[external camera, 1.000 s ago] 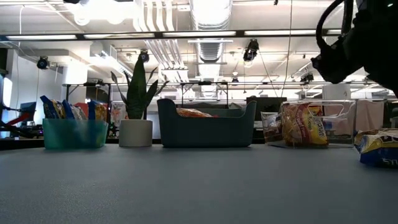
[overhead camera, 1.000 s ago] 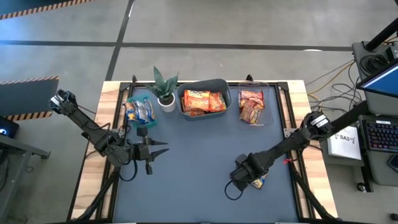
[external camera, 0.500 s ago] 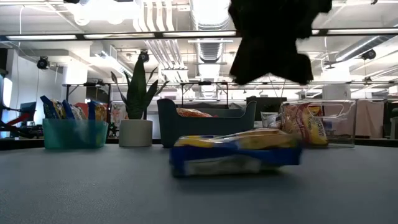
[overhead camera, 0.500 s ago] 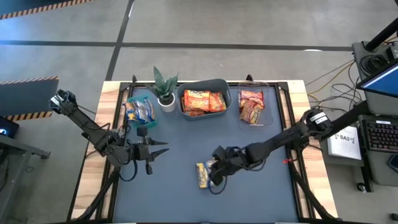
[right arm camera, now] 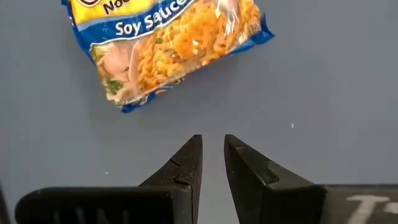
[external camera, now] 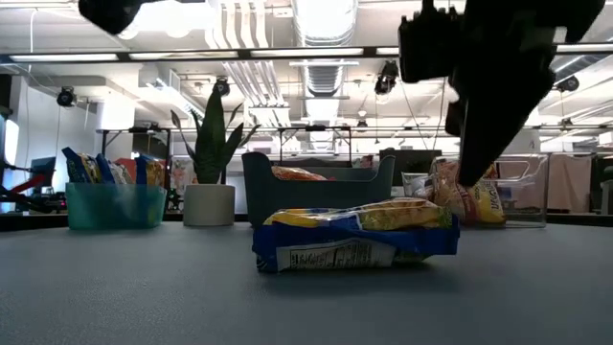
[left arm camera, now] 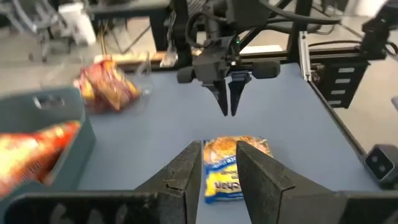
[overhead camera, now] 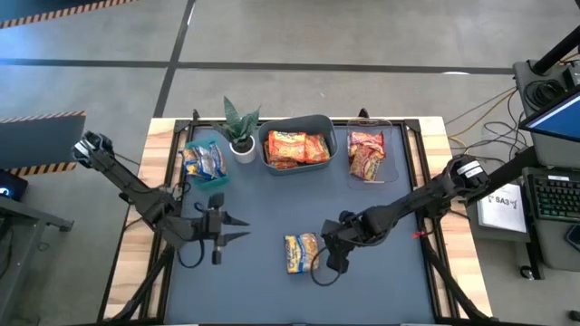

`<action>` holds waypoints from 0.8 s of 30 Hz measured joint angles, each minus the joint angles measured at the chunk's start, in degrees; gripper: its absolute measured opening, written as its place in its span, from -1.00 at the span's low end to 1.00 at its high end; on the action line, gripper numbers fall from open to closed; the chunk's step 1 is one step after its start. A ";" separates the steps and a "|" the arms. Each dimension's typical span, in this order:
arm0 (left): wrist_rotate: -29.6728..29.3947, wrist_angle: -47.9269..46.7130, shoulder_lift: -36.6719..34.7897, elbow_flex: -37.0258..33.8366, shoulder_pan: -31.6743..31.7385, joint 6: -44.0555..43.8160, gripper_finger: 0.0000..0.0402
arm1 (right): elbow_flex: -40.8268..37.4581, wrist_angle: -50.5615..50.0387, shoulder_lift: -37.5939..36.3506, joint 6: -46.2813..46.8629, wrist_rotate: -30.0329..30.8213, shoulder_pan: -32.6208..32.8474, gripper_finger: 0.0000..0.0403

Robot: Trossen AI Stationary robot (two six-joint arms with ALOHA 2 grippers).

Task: Sort Maruchan noodles
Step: Put the blue noodle pack into the green bin

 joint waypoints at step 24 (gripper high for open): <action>0.26 25.05 29.74 -0.02 0.44 -15.44 -0.58 | -9.47 17.93 -0.02 2.73 5.87 -0.59 -0.22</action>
